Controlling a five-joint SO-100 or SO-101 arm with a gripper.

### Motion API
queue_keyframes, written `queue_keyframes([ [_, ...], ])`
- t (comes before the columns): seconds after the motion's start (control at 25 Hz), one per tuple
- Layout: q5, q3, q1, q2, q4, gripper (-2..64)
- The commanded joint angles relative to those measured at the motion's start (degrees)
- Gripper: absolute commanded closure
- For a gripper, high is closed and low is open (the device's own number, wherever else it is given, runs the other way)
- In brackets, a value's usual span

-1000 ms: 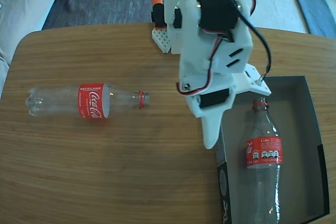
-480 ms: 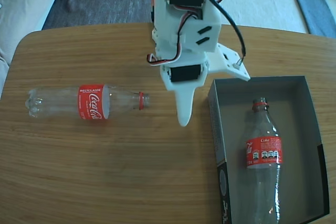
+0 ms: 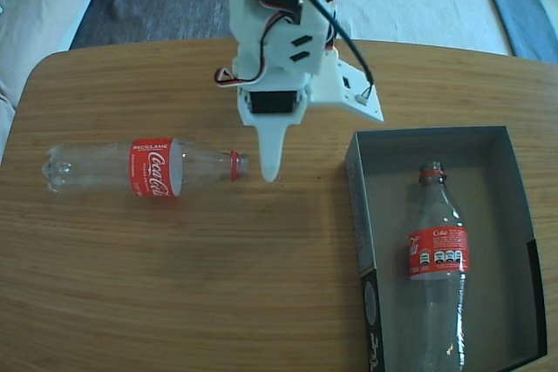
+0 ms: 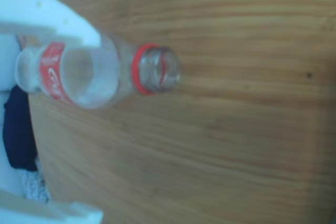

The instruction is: Grasp the bottles and put them in the box.

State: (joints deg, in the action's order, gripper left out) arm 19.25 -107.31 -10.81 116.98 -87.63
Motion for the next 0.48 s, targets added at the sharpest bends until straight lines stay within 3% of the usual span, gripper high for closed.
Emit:
queue_keyframes([
  [0.0,0.7,-0.1,-3.2,1.7,1.1,24.2],
  [0.24,0.8,-3.6,-4.7,1.7,4.0,24.2],
  [0.44,6.5,-7.1,-7.8,1.8,6.8,24.2],
])
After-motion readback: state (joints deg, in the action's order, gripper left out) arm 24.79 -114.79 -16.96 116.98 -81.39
